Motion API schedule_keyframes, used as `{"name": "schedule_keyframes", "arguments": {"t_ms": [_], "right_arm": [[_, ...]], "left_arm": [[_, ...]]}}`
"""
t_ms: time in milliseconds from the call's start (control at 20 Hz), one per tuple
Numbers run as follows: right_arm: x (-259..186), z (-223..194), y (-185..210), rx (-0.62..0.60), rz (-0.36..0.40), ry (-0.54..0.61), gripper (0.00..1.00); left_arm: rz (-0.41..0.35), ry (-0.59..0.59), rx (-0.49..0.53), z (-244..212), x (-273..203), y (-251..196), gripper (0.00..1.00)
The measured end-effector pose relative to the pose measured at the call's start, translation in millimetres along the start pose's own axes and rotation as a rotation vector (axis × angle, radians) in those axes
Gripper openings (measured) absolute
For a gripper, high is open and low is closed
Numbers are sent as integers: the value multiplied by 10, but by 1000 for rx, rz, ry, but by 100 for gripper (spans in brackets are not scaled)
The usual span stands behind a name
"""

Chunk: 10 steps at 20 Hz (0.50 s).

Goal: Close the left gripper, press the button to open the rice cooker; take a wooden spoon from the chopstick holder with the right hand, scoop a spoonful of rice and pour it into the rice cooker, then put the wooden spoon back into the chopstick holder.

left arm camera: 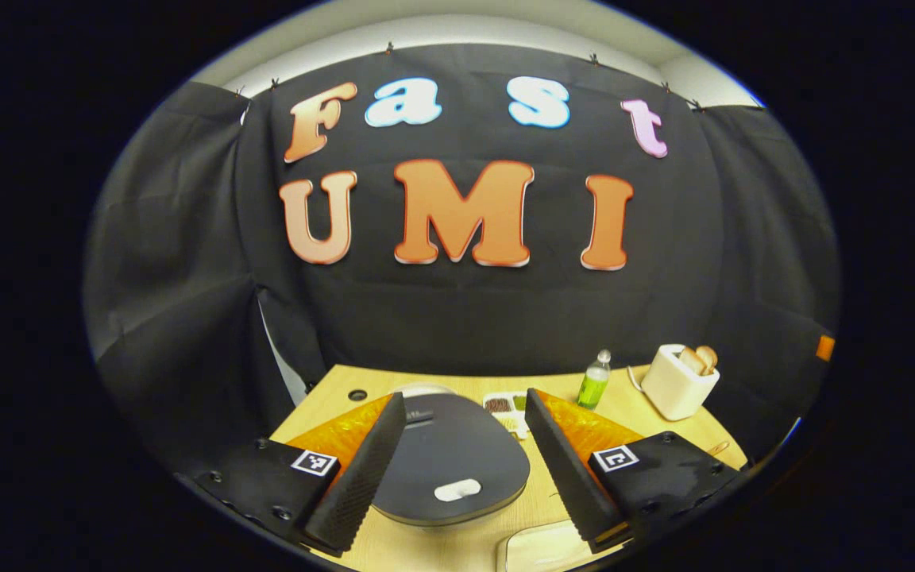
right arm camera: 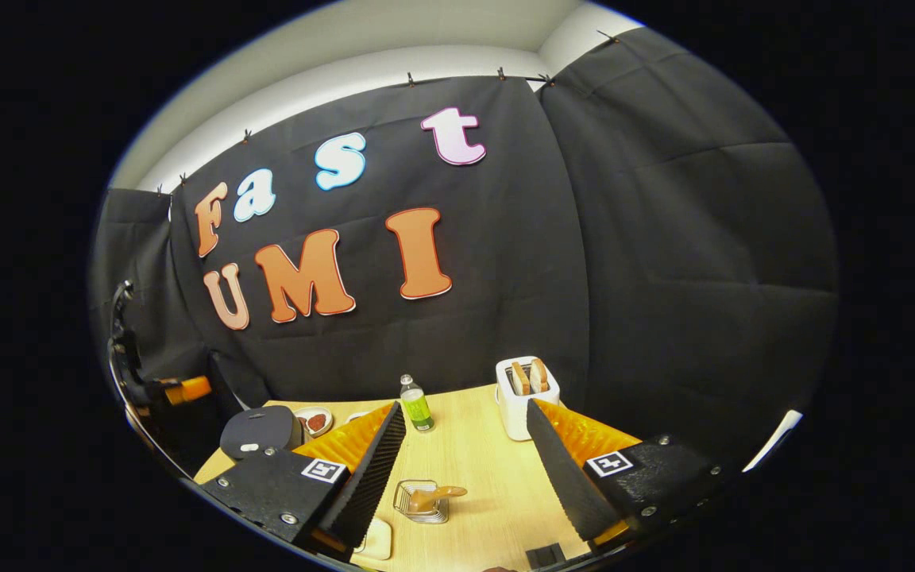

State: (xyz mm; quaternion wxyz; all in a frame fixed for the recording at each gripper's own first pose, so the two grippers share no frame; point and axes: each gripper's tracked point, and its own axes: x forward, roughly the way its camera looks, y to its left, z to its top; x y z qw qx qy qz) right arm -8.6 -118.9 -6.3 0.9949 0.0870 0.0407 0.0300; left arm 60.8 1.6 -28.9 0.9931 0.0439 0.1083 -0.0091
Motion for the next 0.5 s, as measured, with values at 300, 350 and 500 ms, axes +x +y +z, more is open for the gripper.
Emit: {"name": "schedule_keyframes", "arguments": {"t_ms": [300,350,500], "right_arm": [[23,155,21,-61,-9,-41,94],[26,169,31,-69,-8,-45,94],[23,190,64,-81,-1,-52,94]], "left_arm": [[14,-169,-19,791,-491,136,94],[16,-186,-22,854,-553,151,94],[30,-207,-34,922,-665,219,94]]}}
